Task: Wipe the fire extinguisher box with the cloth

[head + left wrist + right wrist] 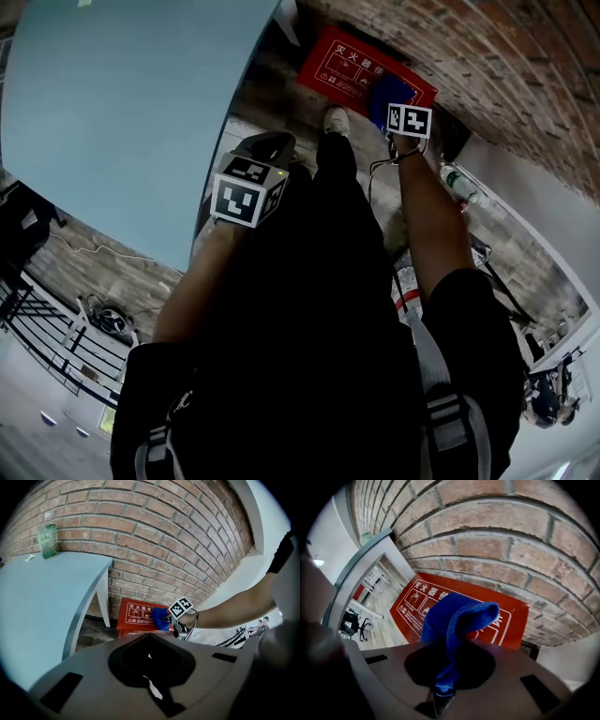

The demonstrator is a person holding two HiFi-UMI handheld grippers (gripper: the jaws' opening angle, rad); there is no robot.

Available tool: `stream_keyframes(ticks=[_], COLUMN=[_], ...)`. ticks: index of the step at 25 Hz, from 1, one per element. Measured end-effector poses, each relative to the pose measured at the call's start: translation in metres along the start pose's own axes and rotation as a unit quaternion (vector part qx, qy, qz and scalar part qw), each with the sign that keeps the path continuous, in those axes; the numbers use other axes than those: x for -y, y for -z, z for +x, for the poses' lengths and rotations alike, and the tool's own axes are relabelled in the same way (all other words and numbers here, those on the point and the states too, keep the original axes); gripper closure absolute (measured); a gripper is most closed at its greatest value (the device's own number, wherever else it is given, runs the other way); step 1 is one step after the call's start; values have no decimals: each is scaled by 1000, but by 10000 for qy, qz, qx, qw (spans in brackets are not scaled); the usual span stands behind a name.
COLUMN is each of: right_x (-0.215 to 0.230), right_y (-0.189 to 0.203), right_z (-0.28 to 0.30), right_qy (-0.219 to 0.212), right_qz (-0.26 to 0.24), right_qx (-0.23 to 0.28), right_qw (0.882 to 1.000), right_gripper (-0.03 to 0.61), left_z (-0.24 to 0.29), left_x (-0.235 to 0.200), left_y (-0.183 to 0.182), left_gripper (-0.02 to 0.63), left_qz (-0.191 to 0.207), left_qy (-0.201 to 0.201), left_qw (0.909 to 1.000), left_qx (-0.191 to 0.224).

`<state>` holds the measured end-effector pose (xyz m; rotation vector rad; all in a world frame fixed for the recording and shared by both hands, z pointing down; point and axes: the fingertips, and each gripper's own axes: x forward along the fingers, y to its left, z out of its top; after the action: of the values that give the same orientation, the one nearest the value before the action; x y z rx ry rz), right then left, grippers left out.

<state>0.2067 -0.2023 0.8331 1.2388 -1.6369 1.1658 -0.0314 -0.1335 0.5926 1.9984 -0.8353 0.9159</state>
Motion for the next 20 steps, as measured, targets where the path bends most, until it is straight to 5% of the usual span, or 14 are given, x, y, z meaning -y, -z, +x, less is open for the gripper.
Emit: stream_keyframes(ticks=[11, 20], right_x=[69, 47], right_y=[56, 78], right_z=[-33, -36], right_qy=[688, 846], right_qz=[1071, 1374], right_qx=[275, 565], right_qw=[9915, 9853], right_gripper=[537, 537], left_z=[2, -12], left_x=[19, 15], left_y=[14, 23], left_gripper=[620, 620], left_qz=[620, 695], left_qy=[278, 286], left_qw=[9974, 9970], left_qx=[-241, -172])
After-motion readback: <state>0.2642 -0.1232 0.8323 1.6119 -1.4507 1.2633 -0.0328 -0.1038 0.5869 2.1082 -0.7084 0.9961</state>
